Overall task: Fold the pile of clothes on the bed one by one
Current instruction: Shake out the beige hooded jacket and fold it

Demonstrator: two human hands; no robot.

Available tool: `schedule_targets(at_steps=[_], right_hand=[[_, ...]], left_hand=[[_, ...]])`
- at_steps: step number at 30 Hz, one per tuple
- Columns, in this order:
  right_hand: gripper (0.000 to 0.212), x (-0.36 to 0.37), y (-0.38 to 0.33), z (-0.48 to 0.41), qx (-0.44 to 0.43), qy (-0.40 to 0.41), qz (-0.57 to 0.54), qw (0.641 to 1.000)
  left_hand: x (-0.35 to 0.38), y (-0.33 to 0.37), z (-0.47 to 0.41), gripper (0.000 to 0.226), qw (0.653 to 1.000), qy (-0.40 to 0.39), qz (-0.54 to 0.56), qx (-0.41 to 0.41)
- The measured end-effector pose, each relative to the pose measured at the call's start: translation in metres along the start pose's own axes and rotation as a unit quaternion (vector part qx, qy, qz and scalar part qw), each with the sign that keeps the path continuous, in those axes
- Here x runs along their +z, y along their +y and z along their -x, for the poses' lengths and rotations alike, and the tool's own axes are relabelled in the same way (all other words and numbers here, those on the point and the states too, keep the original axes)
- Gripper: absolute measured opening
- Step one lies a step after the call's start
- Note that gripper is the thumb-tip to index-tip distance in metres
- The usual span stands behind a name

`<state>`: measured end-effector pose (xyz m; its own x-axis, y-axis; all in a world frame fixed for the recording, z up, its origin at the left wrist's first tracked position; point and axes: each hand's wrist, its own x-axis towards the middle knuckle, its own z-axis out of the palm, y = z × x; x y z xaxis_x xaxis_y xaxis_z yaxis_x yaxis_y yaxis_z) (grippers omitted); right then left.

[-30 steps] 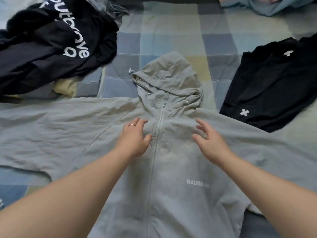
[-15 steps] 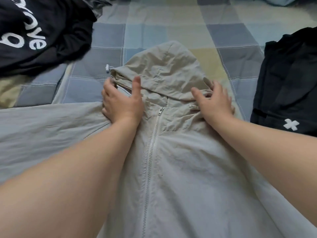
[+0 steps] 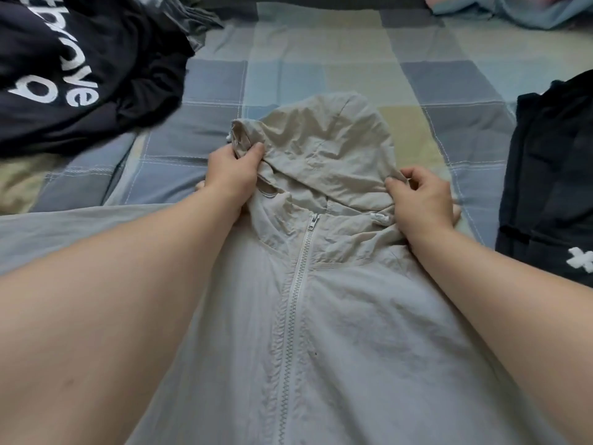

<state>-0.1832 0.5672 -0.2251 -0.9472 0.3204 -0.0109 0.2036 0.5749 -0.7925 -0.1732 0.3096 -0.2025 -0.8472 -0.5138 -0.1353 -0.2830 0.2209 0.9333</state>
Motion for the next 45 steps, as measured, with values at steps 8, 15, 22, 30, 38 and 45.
schedule_targets(at_steps=[8, 15, 22, 30, 38, 45], right_hand=[[0.016, -0.105, -0.068, 0.040, -0.010, -0.168, -0.177, 0.970], [0.031, -0.159, 0.004, 0.163, -0.306, -0.146, 0.163, 0.927], [0.033, -0.162, 0.008, 0.192, -0.136, -0.127, 0.081, 0.979], [0.099, -0.135, -0.024, 0.200, -0.049, -0.315, 0.069, 0.945], [0.042, -0.119, -0.045, 0.183, -0.038, -0.339, 0.118, 0.932], [0.013, -0.131, -0.144, 0.118, -0.148, -0.049, 0.014, 0.988]], left_hand=[[-0.078, 0.044, 0.069, 0.027, 0.973, -0.076, 0.170, -0.137], [-0.129, 0.001, 0.165, 0.043, 0.965, -0.198, -0.168, 0.044], [-0.131, 0.011, 0.204, 0.048, 0.949, 0.015, -0.307, 0.069], [-0.102, 0.023, 0.221, 0.018, 0.840, -0.327, -0.391, 0.183], [-0.106, 0.039, 0.213, 0.021, 0.821, -0.264, -0.457, 0.217], [-0.078, 0.137, 0.151, 0.018, 0.908, -0.017, -0.324, 0.265]])
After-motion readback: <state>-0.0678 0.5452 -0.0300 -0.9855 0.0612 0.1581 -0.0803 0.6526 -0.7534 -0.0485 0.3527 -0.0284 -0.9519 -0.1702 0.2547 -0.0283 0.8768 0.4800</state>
